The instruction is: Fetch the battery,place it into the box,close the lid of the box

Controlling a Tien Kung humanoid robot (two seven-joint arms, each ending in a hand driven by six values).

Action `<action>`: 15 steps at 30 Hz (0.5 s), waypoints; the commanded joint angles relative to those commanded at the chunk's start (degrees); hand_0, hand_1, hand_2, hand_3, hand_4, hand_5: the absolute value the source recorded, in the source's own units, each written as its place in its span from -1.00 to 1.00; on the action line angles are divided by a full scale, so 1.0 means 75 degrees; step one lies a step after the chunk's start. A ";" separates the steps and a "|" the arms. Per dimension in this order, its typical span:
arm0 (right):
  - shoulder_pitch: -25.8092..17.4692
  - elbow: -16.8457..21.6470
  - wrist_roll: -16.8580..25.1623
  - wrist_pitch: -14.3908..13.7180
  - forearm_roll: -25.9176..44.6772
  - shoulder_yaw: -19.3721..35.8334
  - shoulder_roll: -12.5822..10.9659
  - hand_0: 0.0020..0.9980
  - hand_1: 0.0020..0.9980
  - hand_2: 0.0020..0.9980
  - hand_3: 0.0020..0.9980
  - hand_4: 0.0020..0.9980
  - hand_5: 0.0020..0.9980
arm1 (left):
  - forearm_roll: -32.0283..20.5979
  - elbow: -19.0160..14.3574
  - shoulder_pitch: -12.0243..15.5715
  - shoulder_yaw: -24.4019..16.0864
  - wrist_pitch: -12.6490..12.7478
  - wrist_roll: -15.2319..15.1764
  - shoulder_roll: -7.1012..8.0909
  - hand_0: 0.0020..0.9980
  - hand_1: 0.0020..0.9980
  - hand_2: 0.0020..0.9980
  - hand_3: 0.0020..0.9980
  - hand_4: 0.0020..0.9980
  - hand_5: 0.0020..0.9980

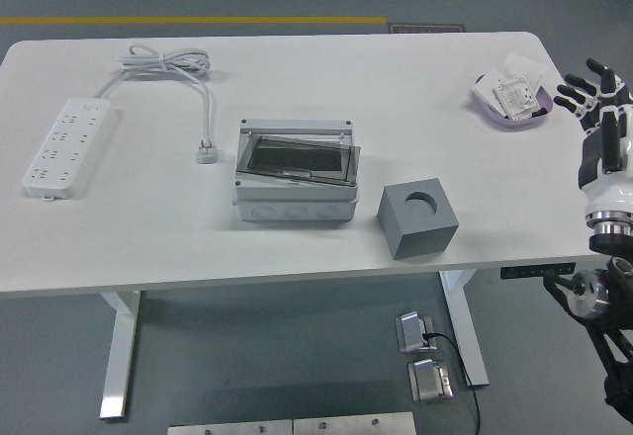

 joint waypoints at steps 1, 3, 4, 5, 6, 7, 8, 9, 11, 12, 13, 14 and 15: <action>-0.0004 -0.0001 0.0000 0.0004 -0.0003 0.0014 0.0003 0.30 0.24 0.27 0.50 0.79 0.54 | -0.0025 0.0000 0.0000 0.0016 0.0003 -0.0007 -0.0005 0.26 0.37 0.16 0.16 0.08 -1.00; -0.0012 -0.0002 0.0002 0.0009 -0.0010 0.0040 0.0011 0.30 0.24 0.27 0.50 0.79 0.54 | -0.0070 0.0002 0.0000 0.0044 0.0007 -0.0018 -0.0015 0.26 0.37 0.16 0.16 0.08 -1.00; -0.0017 -0.0002 0.0003 0.0010 -0.0014 0.0051 0.0016 0.32 0.24 0.27 0.50 0.78 0.54 | -0.0093 0.0002 0.0001 0.0057 0.0009 -0.0024 -0.0019 0.27 0.37 0.16 0.16 0.08 -1.00; -0.0022 -0.0002 0.0003 0.0009 -0.0017 0.0060 0.0021 0.32 0.24 0.27 0.50 0.78 0.54 | -0.0113 0.0003 0.0001 0.0069 0.0011 -0.0028 -0.0023 0.27 0.37 0.16 0.16 0.08 -1.00; -0.0031 -0.0002 0.0004 0.0010 -0.0019 0.0074 0.0027 0.32 0.24 0.27 0.50 0.78 0.54 | -0.0119 0.0003 0.0002 0.0069 0.0013 -0.0029 -0.0026 0.27 0.37 0.16 0.16 0.08 -1.00; -0.0040 -0.0002 0.0004 0.0010 -0.0023 0.0088 0.0033 0.32 0.24 0.27 0.50 0.78 0.54 | -0.0124 0.0004 0.0002 0.0069 0.0015 -0.0030 -0.0029 0.27 0.37 0.16 0.16 0.08 -1.00; -0.0049 -0.0001 0.0004 0.0010 -0.0025 0.0102 0.0038 0.32 0.24 0.27 0.50 0.78 0.54 | -0.0132 0.0005 0.0002 0.0072 0.0016 -0.0032 -0.0031 0.27 0.37 0.16 0.16 0.08 -1.00; -0.0056 0.0000 0.0004 0.0010 -0.0026 0.0114 0.0042 0.32 0.24 0.27 0.50 0.78 0.54 | -0.0138 0.0005 0.0002 0.0075 0.0017 -0.0033 -0.0033 0.27 0.37 0.16 0.16 0.08 -1.00; -0.0069 0.0001 0.0002 0.0006 -0.0030 0.0136 0.0050 0.32 0.24 0.27 0.50 0.77 0.54 | -0.0152 0.0006 0.0003 0.0082 0.0019 -0.0037 -0.0038 0.27 0.38 0.16 0.16 0.08 -1.00; -0.0075 0.0003 -0.0003 -0.0002 -0.0037 0.0149 0.0055 0.32 0.24 0.27 0.50 0.77 0.54 | -0.0159 0.0006 0.0003 0.0087 0.0020 -0.0038 -0.0042 0.27 0.38 0.16 0.16 0.08 -1.00; -0.0078 0.0005 -0.0004 -0.0005 -0.0043 0.0159 0.0059 0.32 0.24 0.27 0.50 0.77 0.54 | -0.0160 0.0006 0.0003 0.0089 0.0020 -0.0039 -0.0044 0.27 0.38 0.16 0.16 0.08 -1.00; -0.0080 0.0008 -0.0006 -0.0009 -0.0050 0.0167 0.0063 0.32 0.24 0.27 0.50 0.77 0.54 | -0.0162 0.0006 0.0003 0.0091 0.0021 -0.0040 -0.0046 0.27 0.38 0.16 0.16 0.08 -1.00; -0.0080 0.0011 -0.0010 -0.0014 -0.0063 0.0174 0.0067 0.32 0.24 0.27 0.50 0.77 0.54 | -0.0162 0.0006 0.0003 0.0091 0.0021 -0.0041 -0.0048 0.27 0.38 0.16 0.16 0.08 -1.00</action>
